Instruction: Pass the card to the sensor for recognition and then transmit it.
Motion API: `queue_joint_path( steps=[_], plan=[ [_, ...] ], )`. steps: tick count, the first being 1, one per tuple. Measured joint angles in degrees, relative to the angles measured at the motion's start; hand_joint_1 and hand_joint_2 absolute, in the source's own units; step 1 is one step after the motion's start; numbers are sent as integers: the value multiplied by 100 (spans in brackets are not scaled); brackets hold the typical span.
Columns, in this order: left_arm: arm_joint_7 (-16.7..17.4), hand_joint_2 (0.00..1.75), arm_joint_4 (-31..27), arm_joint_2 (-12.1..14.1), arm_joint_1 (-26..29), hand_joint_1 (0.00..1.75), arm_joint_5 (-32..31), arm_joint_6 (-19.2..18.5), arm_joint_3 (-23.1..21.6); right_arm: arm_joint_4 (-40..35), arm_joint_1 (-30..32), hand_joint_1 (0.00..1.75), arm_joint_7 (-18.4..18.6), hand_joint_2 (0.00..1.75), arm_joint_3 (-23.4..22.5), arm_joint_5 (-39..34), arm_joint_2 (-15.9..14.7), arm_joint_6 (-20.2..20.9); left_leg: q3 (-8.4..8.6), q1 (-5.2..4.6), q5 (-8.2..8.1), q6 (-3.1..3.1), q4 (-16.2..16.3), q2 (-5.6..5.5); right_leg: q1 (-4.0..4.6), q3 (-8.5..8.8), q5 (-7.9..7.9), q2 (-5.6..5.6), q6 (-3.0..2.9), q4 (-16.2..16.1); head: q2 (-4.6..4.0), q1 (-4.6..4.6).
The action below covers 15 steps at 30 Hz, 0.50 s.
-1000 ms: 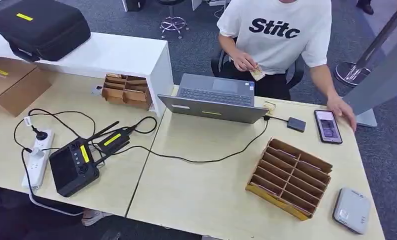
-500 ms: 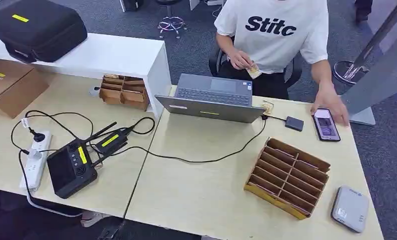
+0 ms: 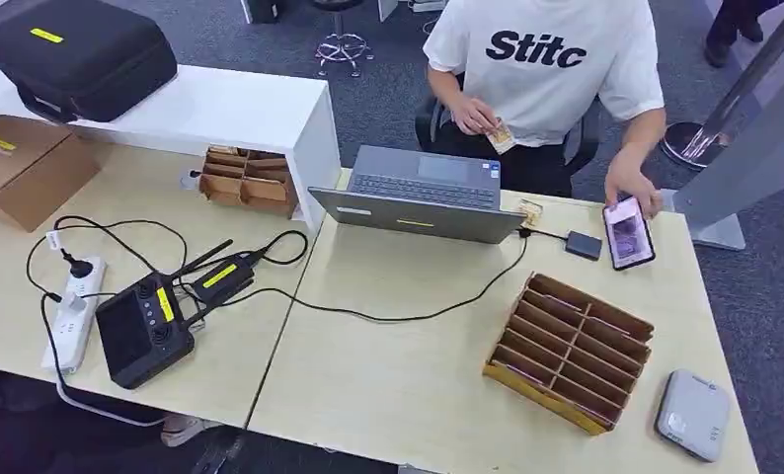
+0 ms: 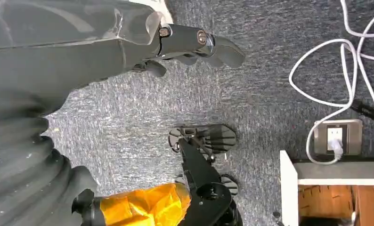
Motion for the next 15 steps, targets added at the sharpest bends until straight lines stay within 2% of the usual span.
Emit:
queue_joint_path(
  steps=[4,7,10,13,15],
  plan=[
    [2,175,0,-7,4,0,0,-2,57,-295,50,0,-42,175,133,-48,59,0,-1,-1,0,0,0,2,-1,0,0,2,0,-1,0,0],
    [26,175,0,-7,16,0,53,-77,87,-465,93,0,-195,175,304,408,65,109,-4,-3,0,0,0,4,-2,1,1,3,0,-1,0,2],
    [53,175,0,9,41,0,125,-201,162,-726,100,0,-11,175,882,1836,8,-22,1,-1,-1,0,0,18,0,-2,2,14,-2,0,0,-2],
    [114,175,0,24,56,0,155,-245,238,-880,34,0,315,175,1712,3399,-232,-381,0,4,4,-7,0,11,6,-2,2,8,-3,3,0,2],
    [166,175,0,42,60,0,164,-238,273,-889,-58,0,571,175,2206,4120,-415,-502,1,6,4,-7,0,11,7,-2,3,9,-4,4,0,0]
  ],
)
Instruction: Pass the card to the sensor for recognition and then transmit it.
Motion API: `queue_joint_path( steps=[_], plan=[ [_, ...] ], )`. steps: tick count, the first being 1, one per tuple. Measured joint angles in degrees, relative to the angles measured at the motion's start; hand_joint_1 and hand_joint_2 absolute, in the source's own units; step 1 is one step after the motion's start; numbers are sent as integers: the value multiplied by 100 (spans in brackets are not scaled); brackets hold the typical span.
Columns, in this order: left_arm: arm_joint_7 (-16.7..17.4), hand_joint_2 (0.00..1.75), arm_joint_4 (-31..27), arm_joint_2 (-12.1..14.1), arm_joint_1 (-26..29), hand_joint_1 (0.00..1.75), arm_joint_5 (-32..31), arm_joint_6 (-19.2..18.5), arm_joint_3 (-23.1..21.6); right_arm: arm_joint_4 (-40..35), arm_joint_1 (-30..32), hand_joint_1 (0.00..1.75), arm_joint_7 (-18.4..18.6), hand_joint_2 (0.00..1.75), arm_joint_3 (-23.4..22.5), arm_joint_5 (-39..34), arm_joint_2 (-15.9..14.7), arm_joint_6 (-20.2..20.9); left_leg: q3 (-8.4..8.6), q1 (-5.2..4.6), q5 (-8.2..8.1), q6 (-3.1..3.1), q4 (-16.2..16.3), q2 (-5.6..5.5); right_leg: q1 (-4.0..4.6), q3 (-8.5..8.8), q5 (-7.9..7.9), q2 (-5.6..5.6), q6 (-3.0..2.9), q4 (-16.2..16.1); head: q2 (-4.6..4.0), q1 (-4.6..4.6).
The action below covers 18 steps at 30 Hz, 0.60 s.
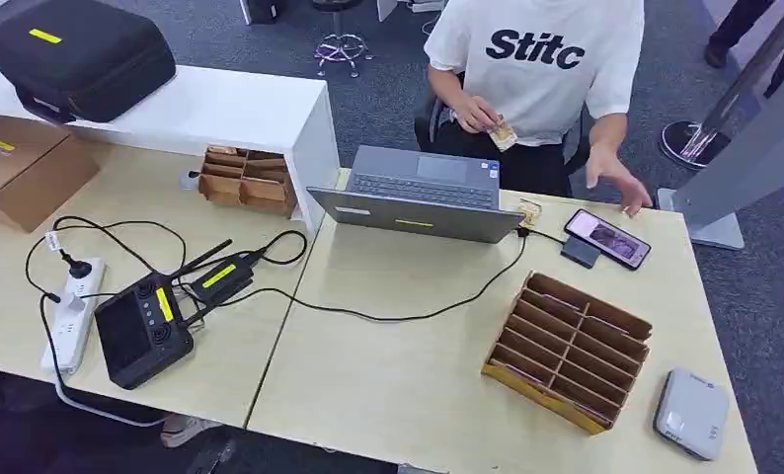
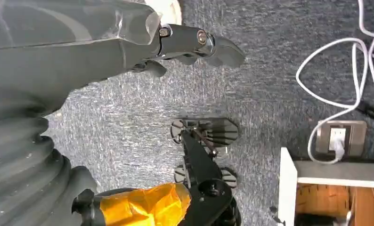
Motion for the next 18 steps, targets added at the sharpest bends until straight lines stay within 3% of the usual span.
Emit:
queue_joint_path(
  steps=[5,8,11,14,18],
  plan=[
    [160,175,0,22,-59,0,-90,118,81,201,-487,0,878,175,1100,1236,-539,-20,-1,0,2,-2,0,0,0,0,4,0,-4,1,0,0],
    [315,175,0,26,-129,0,-199,123,81,545,-895,0,1081,175,1594,1544,-764,107,-1,0,5,-5,1,-1,0,2,6,0,-5,1,0,2],
    [479,175,0,50,-177,0,-265,42,81,975,-1366,0,1258,175,2063,1708,-820,468,-1,-1,7,-8,1,5,0,-2,14,6,-9,4,0,0],
    [682,175,-39,94,-313,0,-413,-28,79,1749,-2274,0,1579,175,2641,1812,-805,1120,-4,-1,16,-19,1,6,0,-11,18,6,-16,12,0,-2],
    [837,175,-105,140,-486,0,-513,-74,79,2728,-3286,0,1669,175,3194,1768,-698,1402,-6,3,28,-29,1,-21,6,-6,19,-17,-18,18,0,2]
  ],
)
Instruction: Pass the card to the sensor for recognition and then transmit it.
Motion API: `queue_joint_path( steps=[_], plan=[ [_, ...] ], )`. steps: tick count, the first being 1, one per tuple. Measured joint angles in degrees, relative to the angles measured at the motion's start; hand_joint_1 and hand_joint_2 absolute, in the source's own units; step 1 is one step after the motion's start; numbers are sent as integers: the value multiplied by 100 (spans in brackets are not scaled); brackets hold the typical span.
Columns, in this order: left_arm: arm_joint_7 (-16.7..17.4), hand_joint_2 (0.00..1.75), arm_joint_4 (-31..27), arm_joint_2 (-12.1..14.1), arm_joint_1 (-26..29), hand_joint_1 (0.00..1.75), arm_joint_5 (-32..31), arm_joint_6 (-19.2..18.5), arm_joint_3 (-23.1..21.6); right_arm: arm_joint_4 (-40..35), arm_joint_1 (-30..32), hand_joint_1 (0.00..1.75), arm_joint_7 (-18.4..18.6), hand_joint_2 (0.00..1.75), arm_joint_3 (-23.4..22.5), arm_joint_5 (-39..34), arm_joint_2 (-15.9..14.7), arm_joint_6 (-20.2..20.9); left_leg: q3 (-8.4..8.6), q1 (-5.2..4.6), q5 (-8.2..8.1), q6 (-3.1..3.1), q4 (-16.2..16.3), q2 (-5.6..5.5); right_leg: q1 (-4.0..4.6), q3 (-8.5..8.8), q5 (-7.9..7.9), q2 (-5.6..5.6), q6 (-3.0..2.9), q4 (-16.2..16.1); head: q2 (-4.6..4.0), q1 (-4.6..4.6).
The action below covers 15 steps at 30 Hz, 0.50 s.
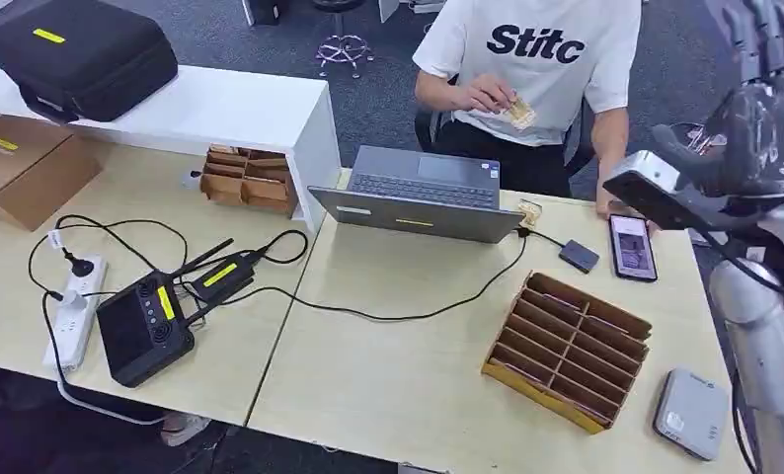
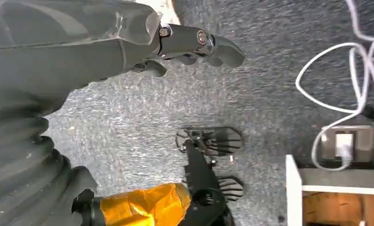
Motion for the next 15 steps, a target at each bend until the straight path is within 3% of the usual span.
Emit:
queue_joint_path(
  steps=[6,13,15],
  plan=[
    [252,175,-79,22,-210,0,-94,-101,0,1447,-1138,0,284,175,558,7,398,385,-1,2,3,-5,0,0,1,-6,2,2,-4,6,0,-2],
    [352,175,-114,22,-290,0,-149,-251,0,2538,-1770,0,512,175,849,55,744,521,-3,4,3,-6,0,2,2,-8,2,5,-4,5,0,-2],
    [352,175,-114,22,-290,0,-149,-251,0,2538,-1770,0,512,175,849,55,744,521,-3,4,3,-6,0,2,2,-8,2,5,-4,5,0,-2]
  ],
)
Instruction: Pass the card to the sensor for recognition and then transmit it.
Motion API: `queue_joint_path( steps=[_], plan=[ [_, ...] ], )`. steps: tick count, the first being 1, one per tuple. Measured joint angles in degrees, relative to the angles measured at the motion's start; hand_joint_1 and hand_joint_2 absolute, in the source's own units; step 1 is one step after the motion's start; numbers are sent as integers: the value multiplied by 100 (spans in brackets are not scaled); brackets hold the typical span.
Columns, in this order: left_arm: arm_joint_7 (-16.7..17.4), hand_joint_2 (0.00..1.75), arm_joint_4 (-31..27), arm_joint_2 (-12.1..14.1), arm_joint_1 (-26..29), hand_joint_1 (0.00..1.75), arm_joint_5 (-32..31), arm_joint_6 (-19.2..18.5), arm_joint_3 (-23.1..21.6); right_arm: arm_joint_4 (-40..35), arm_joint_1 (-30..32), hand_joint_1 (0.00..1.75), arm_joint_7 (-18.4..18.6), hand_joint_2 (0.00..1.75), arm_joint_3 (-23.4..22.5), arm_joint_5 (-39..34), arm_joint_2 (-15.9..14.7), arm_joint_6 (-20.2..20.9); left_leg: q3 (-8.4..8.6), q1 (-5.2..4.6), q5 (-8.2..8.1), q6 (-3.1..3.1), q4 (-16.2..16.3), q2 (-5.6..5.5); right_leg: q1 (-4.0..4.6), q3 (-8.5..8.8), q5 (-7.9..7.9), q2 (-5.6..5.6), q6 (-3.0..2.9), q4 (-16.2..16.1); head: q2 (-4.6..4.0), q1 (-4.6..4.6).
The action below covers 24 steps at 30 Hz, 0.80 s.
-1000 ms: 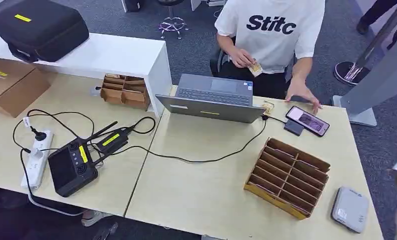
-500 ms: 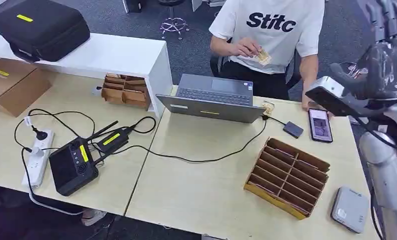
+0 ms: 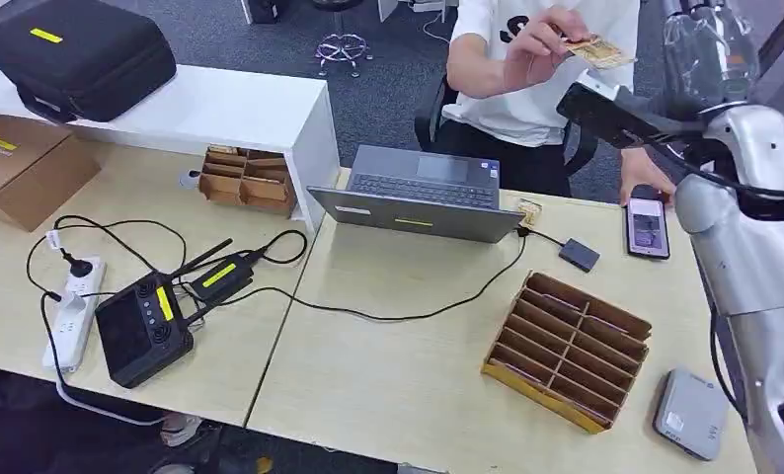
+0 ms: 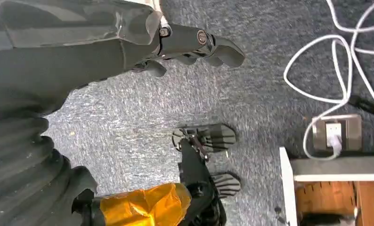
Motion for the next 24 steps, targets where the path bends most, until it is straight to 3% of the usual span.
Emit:
queue_joint_path(
  steps=[5,8,9,10,14,24],
  plan=[
    [9,175,0,0,-4,0,-4,-6,0,46,-24,0,17,175,11,6,15,4,0,0,0,0,0,0,0,0,0,0,0,0,0,2],
    [68,175,-9,0,-43,0,-59,-46,0,525,-269,0,133,175,74,57,179,20,1,0,0,0,1,1,0,0,1,1,0,0,0,0],
    [87,175,-26,-7,-87,0,-98,-48,0,1069,-511,30,236,175,122,-59,364,0,2,1,2,-2,1,-2,1,0,1,-2,-1,0,0,0],
    [87,175,-26,-15,-99,0,-103,-41,0,1354,-596,175,171,175,129,-210,459,-139,2,1,2,-2,1,0,1,0,1,0,-1,0,0,0],
    [87,175,-26,-17,-98,0,-103,-39,0,1466,-591,175,22,175,120,-354,485,-387,0,0,1,-2,1,0,0,-3,1,0,-1,0,0,0],
    [83,175,-26,-15,-93,0,-105,-37,0,1532,-563,175,-243,175,2,-531,559,-575,-1,1,1,-2,1,4,1,-5,1,5,-1,0,0,2]
  ],
)
